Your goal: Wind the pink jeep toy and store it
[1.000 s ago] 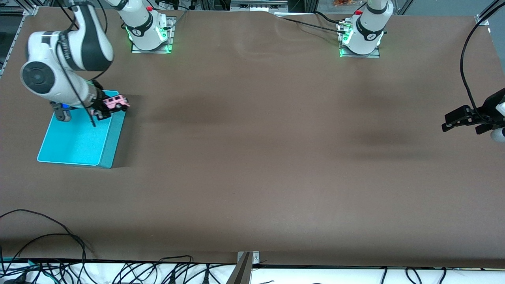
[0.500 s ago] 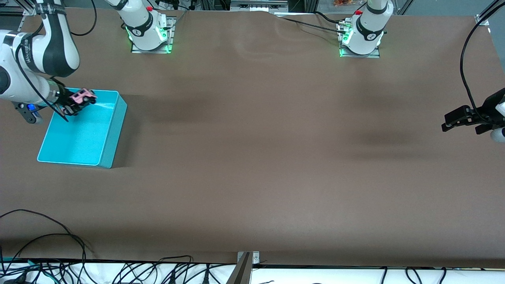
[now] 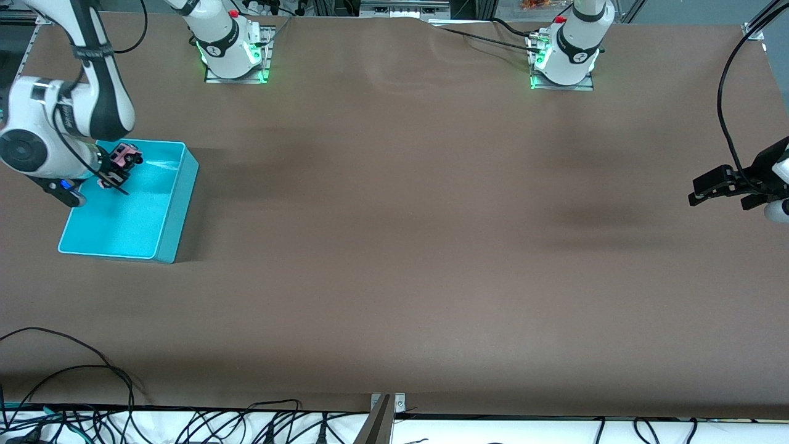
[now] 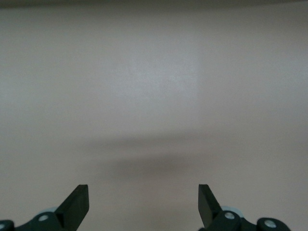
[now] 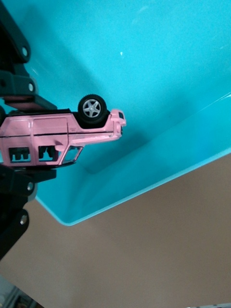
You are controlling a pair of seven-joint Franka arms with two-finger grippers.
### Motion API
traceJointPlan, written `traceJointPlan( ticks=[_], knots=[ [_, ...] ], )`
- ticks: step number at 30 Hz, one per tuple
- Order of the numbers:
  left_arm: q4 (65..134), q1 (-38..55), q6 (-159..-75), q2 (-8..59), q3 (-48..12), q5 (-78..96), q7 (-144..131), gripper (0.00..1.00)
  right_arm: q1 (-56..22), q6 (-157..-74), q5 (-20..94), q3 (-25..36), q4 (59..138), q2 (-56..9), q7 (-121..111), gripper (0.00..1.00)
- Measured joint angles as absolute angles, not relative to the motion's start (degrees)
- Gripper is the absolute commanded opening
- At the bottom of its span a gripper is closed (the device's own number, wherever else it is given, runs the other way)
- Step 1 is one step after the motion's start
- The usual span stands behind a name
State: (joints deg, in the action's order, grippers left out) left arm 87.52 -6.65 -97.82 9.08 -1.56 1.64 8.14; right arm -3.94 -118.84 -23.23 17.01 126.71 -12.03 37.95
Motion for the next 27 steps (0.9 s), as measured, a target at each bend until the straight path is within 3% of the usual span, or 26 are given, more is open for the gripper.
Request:
traceJointPlan(
  ticks=[14, 22, 23, 24, 25, 26, 27],
  knots=[
    [87.6, -6.7, -97.8, 9.1, -1.6, 1.6, 8.1, 1.00, -4.0, -125.0, -33.9, 16.7, 129.2, -19.2, 37.9, 0.00],
    [87.8, -6.7, -97.8, 9.1, -1.6, 1.6, 8.1, 1.00, -4.0, -125.0, -35.5, 11.7, 129.1, -20.7, 44.8, 0.00],
    [87.8, -6.7, -97.8, 9.1, -1.6, 1.6, 8.1, 1.00, -4.1, -124.5, -35.7, 10.7, 129.0, -20.6, 45.9, 0.06],
    [87.8, -6.7, -97.8, 9.1, -1.6, 1.6, 8.1, 1.00, -4.2, -124.2, -35.8, 9.9, 129.0, -20.6, 46.7, 0.31],
    [87.9, -6.7, -97.8, 9.1, -1.6, 1.6, 8.1, 1.00, -4.2, -123.8, -35.9, 9.2, 128.9, -20.6, 47.3, 0.60],
    [87.9, -6.6, -97.8, 9.1, -1.6, 1.6, 8.1, 1.00, -4.3, -123.5, -35.9, 8.6, 128.9, -20.6, 47.7, 1.00],
    [87.9, -6.7, -97.8, 9.1, -1.6, 1.6, 8.1, 1.00, -4.4, -123.2, -35.9, 7.9, 128.9, -20.6, 48.1, 1.00]
  ],
)
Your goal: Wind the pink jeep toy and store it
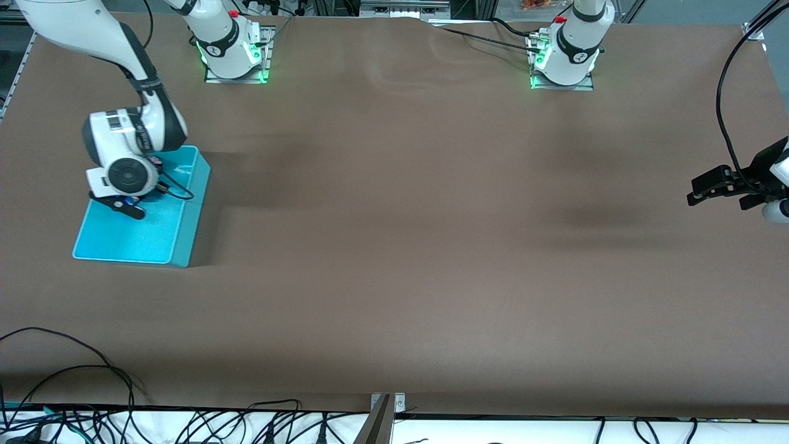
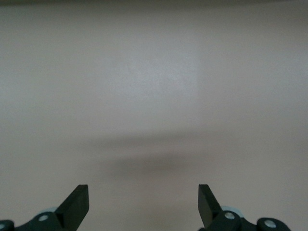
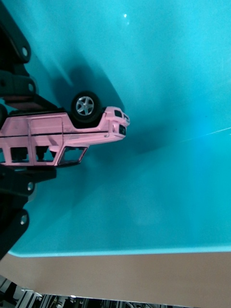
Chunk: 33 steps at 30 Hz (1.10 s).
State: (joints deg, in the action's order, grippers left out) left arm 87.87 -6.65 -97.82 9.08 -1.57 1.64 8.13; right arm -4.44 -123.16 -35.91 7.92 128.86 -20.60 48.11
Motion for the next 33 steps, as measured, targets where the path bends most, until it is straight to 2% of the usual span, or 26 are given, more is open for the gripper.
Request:
traceJointPlan(
  ticks=[13, 23, 33],
  knots=[
    [87.9, -6.6, -97.8, 9.1, -1.6, 1.6, 8.1, 1.00, -4.5, -125.2, -35.8, 4.0, 128.5, -21.9, 49.4, 1.00],
    [87.9, -6.7, -97.8, 9.1, -1.6, 1.6, 8.1, 1.00, -4.5, -114.0, -28.6, 1.6, 120.4, -19.5, 41.6, 1.00],
    [87.9, -6.7, -97.8, 9.1, -1.6, 1.6, 8.1, 1.00, -4.5, -112.7, -25.7, 0.3, 117.9, -18.9, 40.9, 1.00]
  ],
)
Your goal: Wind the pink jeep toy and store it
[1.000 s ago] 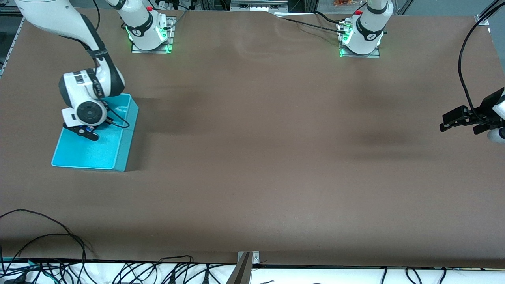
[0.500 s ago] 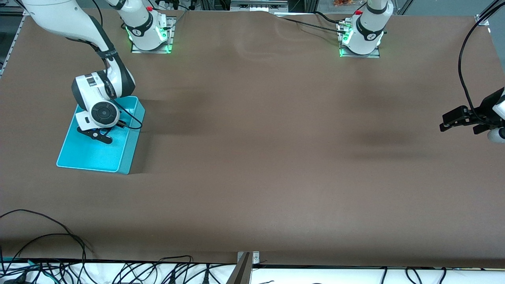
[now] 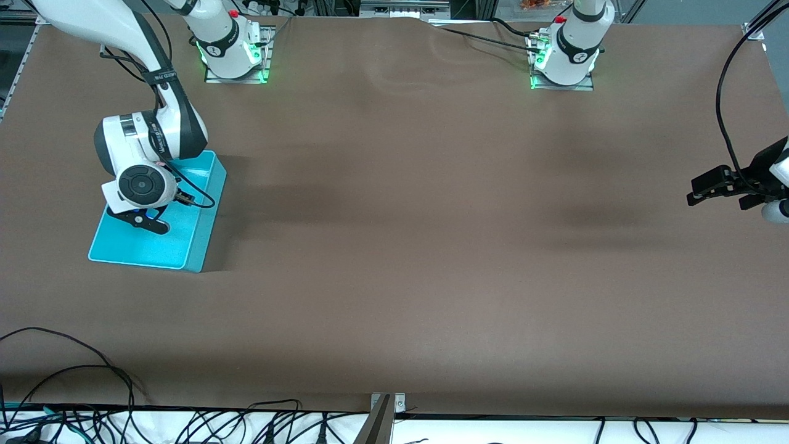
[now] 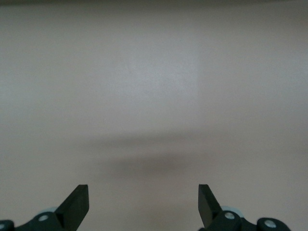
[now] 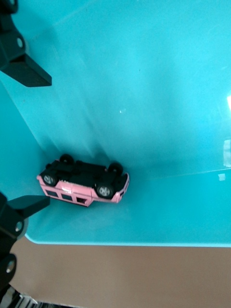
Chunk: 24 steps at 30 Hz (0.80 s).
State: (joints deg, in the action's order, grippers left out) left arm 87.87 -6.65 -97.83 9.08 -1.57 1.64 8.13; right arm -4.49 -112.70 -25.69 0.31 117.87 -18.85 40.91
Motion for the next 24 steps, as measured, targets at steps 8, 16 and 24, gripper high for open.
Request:
traceJointPlan(
  ticks=[8, 16, 24],
  knots=[
    [87.9, -6.7, -97.8, 9.1, -1.6, 1.6, 8.1, 1.00, -3.5, -112.4, -18.1, 0.3, 116.0, -14.4, 35.5, 1.00],
    [87.9, -6.7, -97.8, 9.1, -1.6, 1.6, 8.1, 1.00, -1.4, -112.1, -11.1, 1.1, 115.7, -5.6, 29.4, 1.00],
    [87.9, -6.6, -97.8, 9.1, -1.6, 1.6, 8.1, 1.00, -1.2, -113.4, -7.8, 1.1, 115.7, -0.1, 29.1, 1.00]
  ],
)
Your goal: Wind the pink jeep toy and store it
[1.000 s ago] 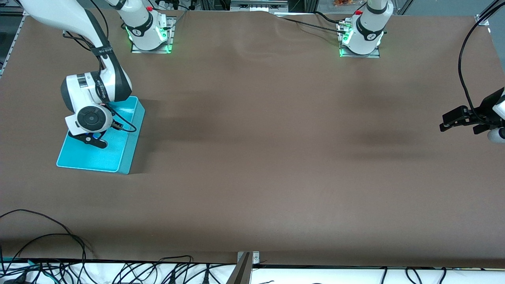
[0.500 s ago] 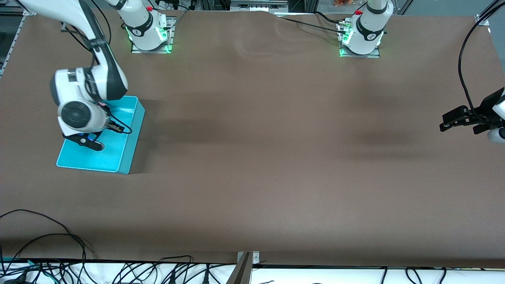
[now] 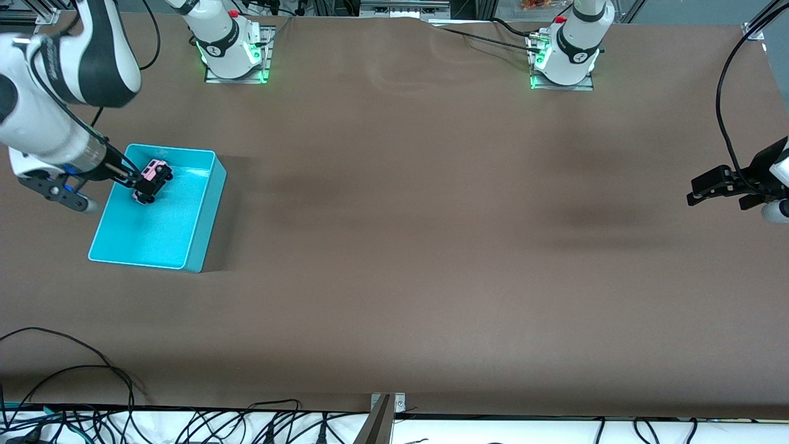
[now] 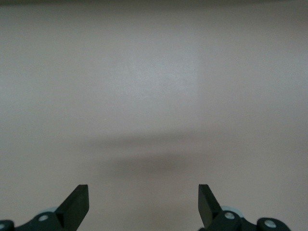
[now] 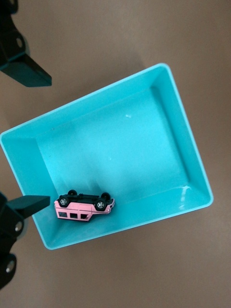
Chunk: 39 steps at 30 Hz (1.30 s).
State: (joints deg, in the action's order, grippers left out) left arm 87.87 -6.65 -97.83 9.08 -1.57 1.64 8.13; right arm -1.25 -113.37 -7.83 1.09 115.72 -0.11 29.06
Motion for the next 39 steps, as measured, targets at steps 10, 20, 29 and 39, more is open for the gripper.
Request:
traceJointPlan(
  ticks=[10, 20, 29, 39],
  knots=[
    [87.9, -6.7, -97.8, 9.1, -1.6, 1.6, 8.1, 1.00, -1.3, -113.9, 1.8, 1.2, 115.3, 6.9, 28.0, 1.00],
    [87.9, -6.7, -97.8, 9.1, -1.6, 1.6, 8.1, 1.00, -1.3, -102.7, 2.7, 2.8, 110.1, 12.7, 20.7, 1.00],
    [87.9, -6.6, -97.8, 9.1, -1.7, -0.5, 8.1, 1.00, -1.3, -95.1, 5.2, 6.0, 104.7, 12.8, 6.8, 1.00],
    [87.9, -5.9, -97.9, 9.1, -2.1, -2.8, 8.1, 1.00, -3.1, -92.4, 5.8, 6.7, 100.0, 12.7, 2.6, 1.00]
  ],
)
